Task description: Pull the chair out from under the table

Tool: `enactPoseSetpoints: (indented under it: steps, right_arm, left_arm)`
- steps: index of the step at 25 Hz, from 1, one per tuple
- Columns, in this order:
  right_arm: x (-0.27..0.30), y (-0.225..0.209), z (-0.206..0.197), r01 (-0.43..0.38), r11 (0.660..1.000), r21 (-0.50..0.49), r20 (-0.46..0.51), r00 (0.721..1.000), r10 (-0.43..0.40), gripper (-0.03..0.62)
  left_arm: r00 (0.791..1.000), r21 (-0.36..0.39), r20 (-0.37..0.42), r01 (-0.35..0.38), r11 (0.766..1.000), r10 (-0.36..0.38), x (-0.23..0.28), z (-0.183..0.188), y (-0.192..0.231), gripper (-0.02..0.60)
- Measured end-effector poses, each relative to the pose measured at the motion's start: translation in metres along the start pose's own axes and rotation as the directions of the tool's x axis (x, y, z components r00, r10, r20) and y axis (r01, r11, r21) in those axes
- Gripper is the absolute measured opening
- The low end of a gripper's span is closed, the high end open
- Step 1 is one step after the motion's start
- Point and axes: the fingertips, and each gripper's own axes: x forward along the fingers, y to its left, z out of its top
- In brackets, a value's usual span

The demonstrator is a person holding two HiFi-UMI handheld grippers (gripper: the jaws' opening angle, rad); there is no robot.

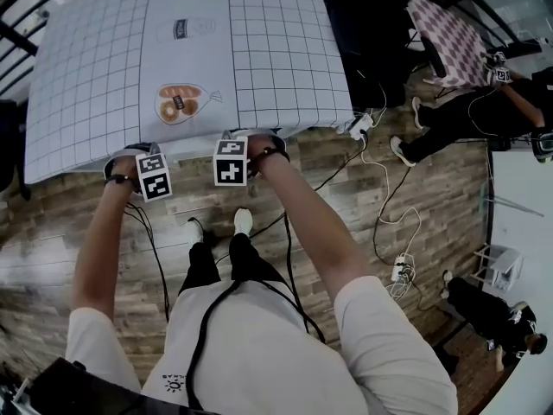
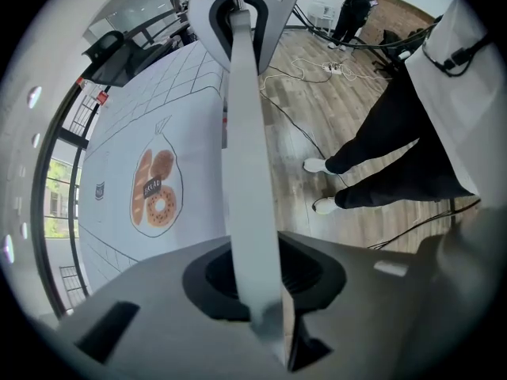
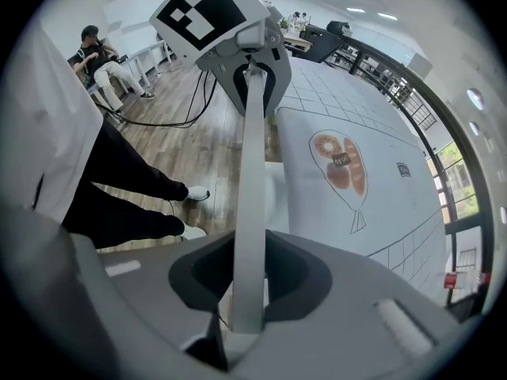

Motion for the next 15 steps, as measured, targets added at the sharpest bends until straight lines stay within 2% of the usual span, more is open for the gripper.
enactPoseSetpoints:
  steps: [15]
  right_arm:
    - [-0.009, 0.086, 0.003, -0.039, 0.999, -0.014, 0.017, 0.999, 0.039, 0.081]
  left_arm:
    - [0.999, -0.021, 0.033, 0.019, 1.0, -0.019, -0.015, 0.01, -0.088, 0.089]
